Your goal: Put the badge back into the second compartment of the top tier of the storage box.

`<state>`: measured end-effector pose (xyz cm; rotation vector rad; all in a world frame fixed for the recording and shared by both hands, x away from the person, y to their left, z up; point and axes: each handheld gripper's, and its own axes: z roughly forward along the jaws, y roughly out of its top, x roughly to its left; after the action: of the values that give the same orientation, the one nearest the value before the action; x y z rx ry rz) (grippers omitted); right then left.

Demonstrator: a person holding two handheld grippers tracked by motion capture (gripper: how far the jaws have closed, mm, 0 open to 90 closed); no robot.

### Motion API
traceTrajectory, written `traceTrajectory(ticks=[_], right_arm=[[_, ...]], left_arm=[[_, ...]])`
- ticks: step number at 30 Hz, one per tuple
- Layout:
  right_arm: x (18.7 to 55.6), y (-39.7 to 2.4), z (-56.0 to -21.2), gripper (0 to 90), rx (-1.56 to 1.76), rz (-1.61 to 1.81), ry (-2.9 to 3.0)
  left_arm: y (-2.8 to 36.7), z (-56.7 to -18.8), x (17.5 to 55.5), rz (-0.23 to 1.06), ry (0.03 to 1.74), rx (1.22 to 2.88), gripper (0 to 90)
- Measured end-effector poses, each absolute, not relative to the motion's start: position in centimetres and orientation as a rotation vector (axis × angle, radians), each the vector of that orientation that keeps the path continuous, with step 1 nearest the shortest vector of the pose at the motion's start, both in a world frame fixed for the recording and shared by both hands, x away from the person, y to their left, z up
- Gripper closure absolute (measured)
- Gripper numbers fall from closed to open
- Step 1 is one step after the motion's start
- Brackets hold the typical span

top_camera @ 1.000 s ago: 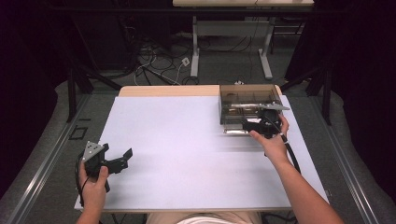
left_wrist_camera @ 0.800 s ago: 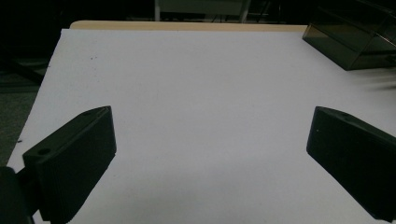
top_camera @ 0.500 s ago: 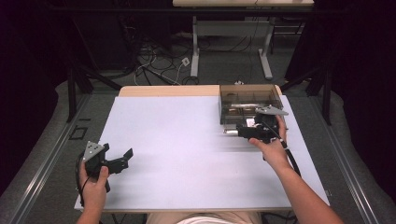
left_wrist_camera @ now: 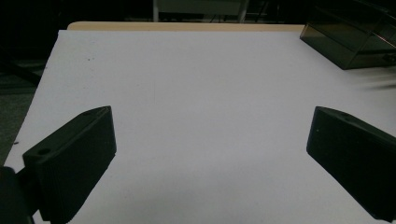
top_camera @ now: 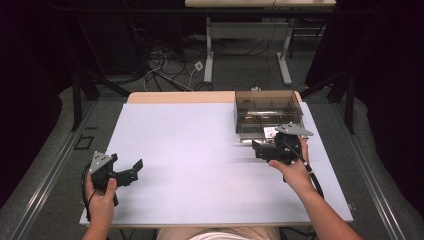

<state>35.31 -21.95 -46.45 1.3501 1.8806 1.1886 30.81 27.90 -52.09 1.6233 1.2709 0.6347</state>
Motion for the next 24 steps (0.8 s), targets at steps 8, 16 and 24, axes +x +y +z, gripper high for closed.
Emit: traceTrajectory(ticks=[8,16,24], right_arm=[[33.8,-22.4,-47.6,0.0,1.346,1.203,1.886],[32.7,-22.9,-49.6,0.0,1.351,1.205,1.889],[32.1,-23.1,-50.9,0.0,1.333,1.226,1.893]], left_arm=[[27.9,-52.0,30.8,0.635,1.268,1.628,1.8],[27.8,-52.1,30.8,0.634,1.267,1.628,2.0],[27.7,-52.1,30.8,0.634,1.265,1.628,2.1]])
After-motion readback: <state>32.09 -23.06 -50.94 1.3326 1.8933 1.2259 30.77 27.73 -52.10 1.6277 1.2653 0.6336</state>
